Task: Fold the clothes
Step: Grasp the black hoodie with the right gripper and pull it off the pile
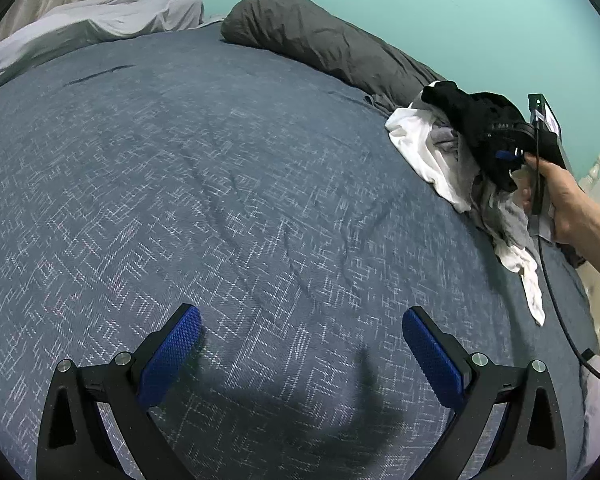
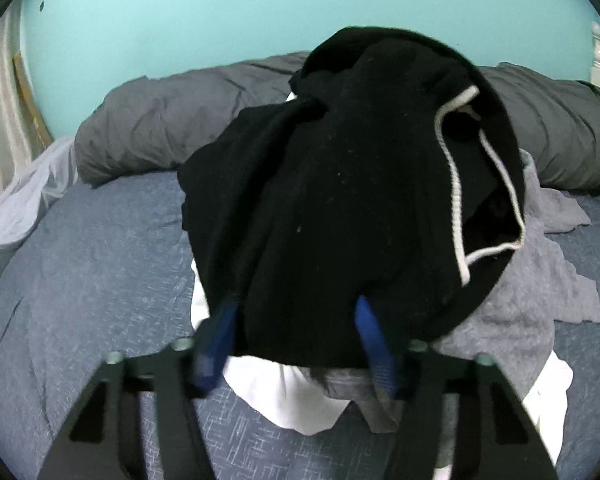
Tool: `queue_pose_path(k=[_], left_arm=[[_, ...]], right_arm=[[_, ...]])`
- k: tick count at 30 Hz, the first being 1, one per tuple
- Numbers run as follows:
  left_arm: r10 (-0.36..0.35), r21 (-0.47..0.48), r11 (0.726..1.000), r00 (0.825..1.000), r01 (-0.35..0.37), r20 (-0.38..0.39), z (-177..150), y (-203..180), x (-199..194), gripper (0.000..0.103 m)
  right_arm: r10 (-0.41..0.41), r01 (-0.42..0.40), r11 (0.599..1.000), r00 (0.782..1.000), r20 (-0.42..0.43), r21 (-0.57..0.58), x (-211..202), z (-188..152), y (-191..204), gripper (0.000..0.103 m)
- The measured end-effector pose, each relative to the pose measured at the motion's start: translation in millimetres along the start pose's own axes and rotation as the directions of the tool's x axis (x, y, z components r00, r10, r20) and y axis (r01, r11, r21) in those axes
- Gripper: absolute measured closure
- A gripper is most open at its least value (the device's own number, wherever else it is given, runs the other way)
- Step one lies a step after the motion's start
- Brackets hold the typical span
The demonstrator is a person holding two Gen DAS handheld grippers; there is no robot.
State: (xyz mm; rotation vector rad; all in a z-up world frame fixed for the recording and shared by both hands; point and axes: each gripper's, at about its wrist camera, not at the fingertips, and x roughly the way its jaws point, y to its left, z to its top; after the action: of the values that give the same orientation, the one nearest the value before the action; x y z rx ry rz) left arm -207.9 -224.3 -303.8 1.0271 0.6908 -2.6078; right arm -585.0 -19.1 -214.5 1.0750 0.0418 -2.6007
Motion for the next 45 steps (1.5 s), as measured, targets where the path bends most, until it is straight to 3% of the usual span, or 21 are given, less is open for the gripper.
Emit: queue_pose_path(k=[1,4,12,18,24,30,38,45], left_arm=[[-0.001,0.001,1.000,1.000,0.001,0.001,0.5,1.0,0.1,0.000],[0.000,0.000,1.000,1.000,0.000,0.010,1.9,3.9,-2.4,0.000],[-0.028,0.009,1.000,0.999,0.028,0.032,9.5,-0.9,-14.2,0.000],[-0.056,0.018,0.998,0.997,0.055,0.062,15.0,-7.2,-37.2,0.000],[-0.088,0.040,0.996,0.993,0.085,0.082,13.1,-19.2,-65.8,0.000],[-0.111,0.100,0.990,0.990,0.101,0.092,1.5,-37.0,-95.7,0.000],[-0.148,0.129,0.982,0.987,0.139,0.068,-32.5,-51.2,-131.4,0.000],[-0.166,0.149,0.976,0.986,0.161,0.017,-60.7,-59.3,-119.8,0.000]], right_arm=[[-0.011,0.011,1.000,1.000,-0.002,-0.011,-0.6,0.0,0.9,0.082],[-0.031,0.032,0.999,0.999,0.019,-0.020,-13.9,-5.0,-1.6,0.090],[-0.025,0.030,0.999,0.992,0.121,-0.041,-104.0,-25.6,-35.6,0.093],[-0.031,0.034,0.999,0.989,0.147,-0.019,-185.9,-47.8,-63.7,0.097],[0.018,-0.013,0.999,0.989,0.149,-0.030,-273.4,-92.0,-68.0,0.097],[0.105,-0.101,0.994,0.988,0.116,-0.036,-351.1,-162.5,-56.9,0.097],[0.213,-0.213,0.976,0.977,0.005,-0.033,-376.6,-264.9,-26.1,0.097],[0.271,-0.270,0.963,0.957,-0.109,0.024,-343.7,-321.2,-12.3,0.097]])
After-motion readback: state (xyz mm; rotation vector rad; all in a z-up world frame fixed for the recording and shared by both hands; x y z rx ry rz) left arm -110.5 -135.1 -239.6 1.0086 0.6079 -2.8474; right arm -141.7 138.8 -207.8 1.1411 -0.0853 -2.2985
